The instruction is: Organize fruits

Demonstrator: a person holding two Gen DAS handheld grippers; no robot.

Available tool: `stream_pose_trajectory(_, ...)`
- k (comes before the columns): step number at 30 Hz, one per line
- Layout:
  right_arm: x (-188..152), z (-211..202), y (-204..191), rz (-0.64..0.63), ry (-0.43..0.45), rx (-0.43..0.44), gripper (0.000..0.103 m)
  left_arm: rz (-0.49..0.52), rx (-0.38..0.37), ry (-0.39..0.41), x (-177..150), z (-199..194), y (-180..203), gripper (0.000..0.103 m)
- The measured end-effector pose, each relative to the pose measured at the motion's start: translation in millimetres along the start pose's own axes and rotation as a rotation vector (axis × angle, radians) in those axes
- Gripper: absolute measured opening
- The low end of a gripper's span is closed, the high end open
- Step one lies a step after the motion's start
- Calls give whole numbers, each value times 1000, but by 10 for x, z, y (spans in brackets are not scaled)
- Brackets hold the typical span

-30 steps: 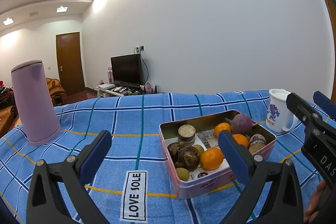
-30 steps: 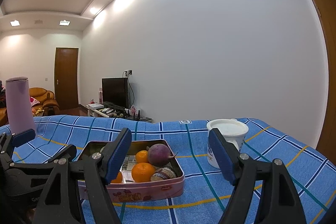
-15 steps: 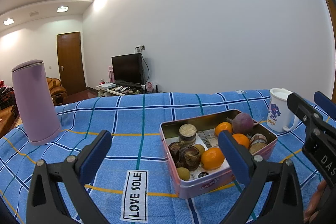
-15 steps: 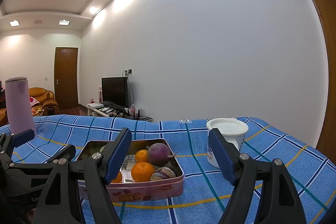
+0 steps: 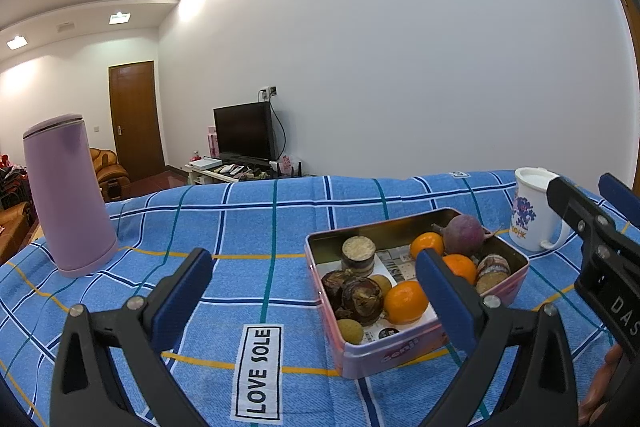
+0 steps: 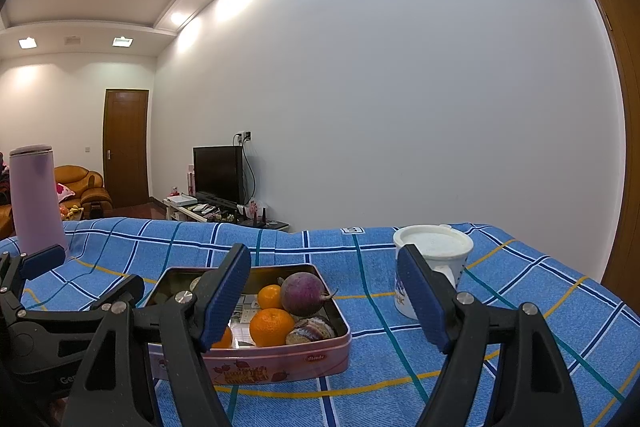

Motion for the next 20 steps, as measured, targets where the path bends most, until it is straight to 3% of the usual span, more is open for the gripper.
stream_pose_trajectory(20, -25, 23, 22, 7, -12, -9, 77, -1, 2, -6, -9, 13, -14, 103)
Point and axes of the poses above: each gripper's, at about its wrist camera, not at the fingertips, and z roughly the way its jaws point, y to its right, x to its top, the point moved 2 cm from there along z, roughly the way its jaws point, and after that the axes turned 15 degrees about -y, right-handed, at the moved point
